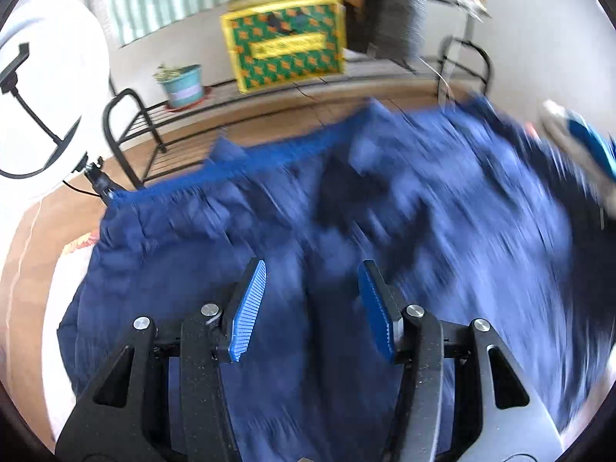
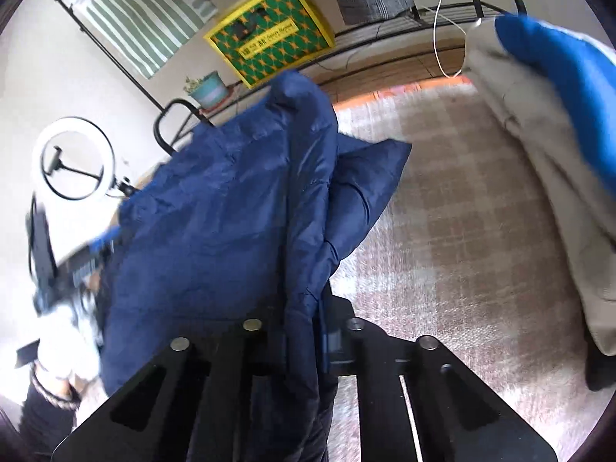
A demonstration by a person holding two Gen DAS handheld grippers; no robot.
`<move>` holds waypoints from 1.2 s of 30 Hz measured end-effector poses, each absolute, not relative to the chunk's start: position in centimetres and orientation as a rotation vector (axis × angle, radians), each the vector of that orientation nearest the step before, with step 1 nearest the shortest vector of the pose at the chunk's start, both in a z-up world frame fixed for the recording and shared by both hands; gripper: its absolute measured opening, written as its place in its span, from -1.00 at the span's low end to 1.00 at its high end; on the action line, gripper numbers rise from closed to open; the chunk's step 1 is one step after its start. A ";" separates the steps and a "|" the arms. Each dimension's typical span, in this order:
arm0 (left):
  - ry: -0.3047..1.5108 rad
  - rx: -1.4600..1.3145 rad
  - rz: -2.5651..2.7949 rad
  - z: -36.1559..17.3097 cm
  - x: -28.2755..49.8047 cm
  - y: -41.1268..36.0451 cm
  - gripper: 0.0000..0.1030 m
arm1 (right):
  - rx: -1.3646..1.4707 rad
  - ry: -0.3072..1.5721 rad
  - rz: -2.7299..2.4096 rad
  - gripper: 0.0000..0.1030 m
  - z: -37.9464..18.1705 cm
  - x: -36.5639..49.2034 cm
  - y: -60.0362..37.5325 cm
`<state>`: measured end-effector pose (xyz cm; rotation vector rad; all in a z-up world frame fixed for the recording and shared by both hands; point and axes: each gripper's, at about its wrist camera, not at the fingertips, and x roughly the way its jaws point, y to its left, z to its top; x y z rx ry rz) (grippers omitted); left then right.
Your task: Fold large clothes
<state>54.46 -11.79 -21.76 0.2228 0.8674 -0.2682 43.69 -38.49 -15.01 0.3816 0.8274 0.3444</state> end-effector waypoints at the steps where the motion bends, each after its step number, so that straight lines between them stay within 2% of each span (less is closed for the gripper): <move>1: 0.882 0.221 -0.286 -22.2 53.7 -12.1 0.03 | 0.394 0.818 0.350 -0.85 -14.4 43.4 -38.6; 8: 0.867 0.223 -0.287 -24.9 52.9 -13.6 0.03 | 0.358 0.768 0.362 -0.88 -11.0 41.8 -36.7; 13: 0.887 0.142 -0.302 -23.7 52.5 -11.8 0.03 | 0.331 0.733 0.379 -0.89 -8.0 40.8 -34.5; 21: 0.861 0.017 -0.289 -20.4 46.1 -3.1 0.03 | 0.245 0.708 0.401 -0.89 -4.0 39.2 -28.8; 28: 0.837 -0.137 -0.174 -18.6 41.4 6.9 0.03 | 0.116 0.698 0.446 -0.89 -1.0 38.8 -19.9; 36: 0.786 -0.212 -0.040 -17.6 37.4 16.7 0.03 | 0.011 0.748 0.482 -0.88 -1.5 40.3 -8.1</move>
